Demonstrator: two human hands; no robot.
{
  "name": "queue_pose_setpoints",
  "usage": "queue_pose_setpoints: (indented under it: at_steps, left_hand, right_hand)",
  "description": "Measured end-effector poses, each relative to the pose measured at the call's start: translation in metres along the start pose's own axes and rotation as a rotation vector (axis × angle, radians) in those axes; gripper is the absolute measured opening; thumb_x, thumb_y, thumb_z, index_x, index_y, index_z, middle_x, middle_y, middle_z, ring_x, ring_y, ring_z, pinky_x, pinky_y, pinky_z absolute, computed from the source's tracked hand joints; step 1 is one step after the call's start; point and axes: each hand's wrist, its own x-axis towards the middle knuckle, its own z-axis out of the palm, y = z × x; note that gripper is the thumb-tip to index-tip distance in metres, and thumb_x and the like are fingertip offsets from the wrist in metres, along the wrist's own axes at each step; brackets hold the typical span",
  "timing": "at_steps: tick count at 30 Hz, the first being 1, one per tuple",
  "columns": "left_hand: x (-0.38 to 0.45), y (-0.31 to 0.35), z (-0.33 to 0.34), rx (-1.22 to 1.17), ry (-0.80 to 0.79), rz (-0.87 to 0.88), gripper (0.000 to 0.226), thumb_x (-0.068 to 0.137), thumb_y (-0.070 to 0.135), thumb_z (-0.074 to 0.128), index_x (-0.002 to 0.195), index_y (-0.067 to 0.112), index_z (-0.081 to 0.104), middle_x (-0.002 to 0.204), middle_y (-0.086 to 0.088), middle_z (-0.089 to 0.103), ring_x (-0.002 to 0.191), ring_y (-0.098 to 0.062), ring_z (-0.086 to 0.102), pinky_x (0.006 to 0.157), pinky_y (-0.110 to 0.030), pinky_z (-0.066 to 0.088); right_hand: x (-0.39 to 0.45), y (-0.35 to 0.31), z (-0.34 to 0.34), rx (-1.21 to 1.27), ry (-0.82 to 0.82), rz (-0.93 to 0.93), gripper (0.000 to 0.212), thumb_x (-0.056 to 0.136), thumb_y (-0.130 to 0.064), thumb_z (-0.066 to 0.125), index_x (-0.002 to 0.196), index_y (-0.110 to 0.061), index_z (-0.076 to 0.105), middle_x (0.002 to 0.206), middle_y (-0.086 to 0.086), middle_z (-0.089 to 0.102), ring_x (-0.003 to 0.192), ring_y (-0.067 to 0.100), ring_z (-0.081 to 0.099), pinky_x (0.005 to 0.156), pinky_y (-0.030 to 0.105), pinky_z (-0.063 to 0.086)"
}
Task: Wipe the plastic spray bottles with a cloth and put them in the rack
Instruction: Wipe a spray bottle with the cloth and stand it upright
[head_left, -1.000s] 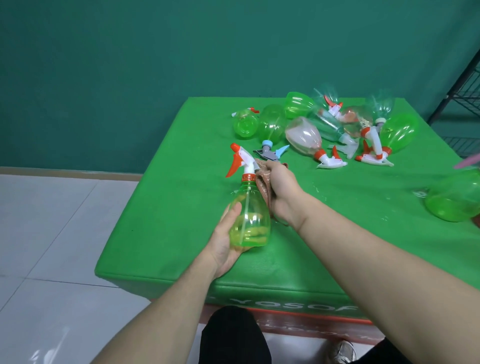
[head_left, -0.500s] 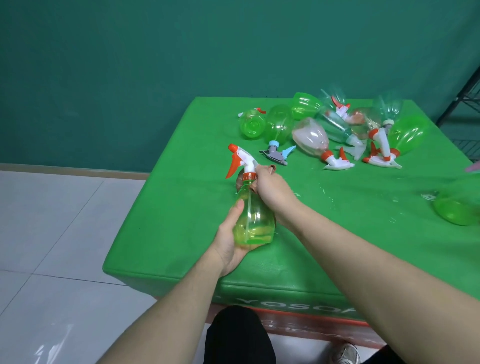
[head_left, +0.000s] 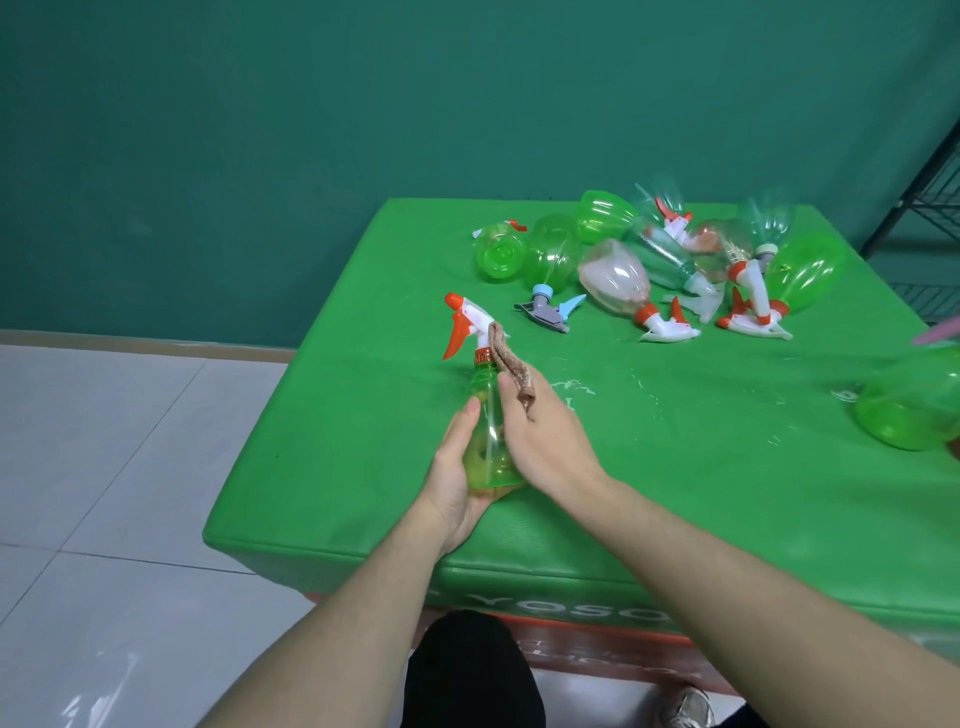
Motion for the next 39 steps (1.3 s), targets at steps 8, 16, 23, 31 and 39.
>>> queue_pose_setpoints:
  at_steps: [8,16,23,31,39]
  left_hand:
    - [0.003,-0.001,-0.002,0.016,-0.005,-0.018,0.063,0.084,0.055,0.056,0.131,0.014,0.064,0.118,-0.016,0.073,0.101,-0.029,0.071,0.088,-0.047,0.058]
    - [0.003,0.001,-0.003,-0.039,-0.049,-0.003,0.051,0.095,0.056,0.047,0.116,0.021,0.077,0.125,-0.014,0.071,0.115,-0.029,0.068,0.099,-0.049,0.051]
    - [0.007,-0.002,-0.005,-0.085,0.009,-0.023,0.072,0.102,0.066,0.031,0.138,0.012,0.060,0.138,-0.019,0.062,0.130,-0.033,0.058,0.114,-0.050,0.041]
    - [-0.002,0.002,0.007,-0.014,-0.036,0.053,0.045,0.105,0.046,0.033,0.132,0.022,0.060,0.124,-0.002,0.073,0.113,-0.018,0.069,0.088,-0.037,0.059]
    - [-0.005,0.009,0.010,-0.025,-0.009,0.019,0.053,0.103,0.059,0.037,0.132,0.024,0.064,0.125,-0.007,0.072,0.110,-0.020,0.070,0.085,-0.040,0.058]
  right_hand:
    - [0.022,-0.012,-0.002,-0.009,-0.068,0.102,0.039,0.110,-0.045,0.025,0.123,-0.023,0.055,0.103,-0.006,0.059,0.098,0.014,0.057,0.072,0.025,0.038]
    - [-0.013,0.013,0.001,-0.102,-0.100,-0.229,0.048,0.109,-0.030,0.039,0.155,-0.039,0.034,0.169,-0.013,0.015,0.154,0.004,0.008,0.128,0.035,0.010]
    - [-0.036,0.040,0.007,-0.438,-0.070,-0.558,0.052,0.101,-0.029,0.047,0.153,-0.026,0.042,0.165,-0.001,0.030,0.157,0.022,0.009,0.125,0.052,0.017]
    - [-0.006,-0.001,0.000,-0.644,-0.107,-0.394,0.080,0.094,-0.069,0.011,0.157,-0.025,0.036,0.167,0.000,0.025,0.157,0.021,0.007,0.127,0.047,0.003]
    - [0.024,-0.015,0.015,-0.547,-0.079,-0.268,0.066,0.098,-0.044,0.011,0.147,-0.025,0.053,0.163,-0.007,0.034,0.155,0.015,0.013,0.127,0.046,0.010]
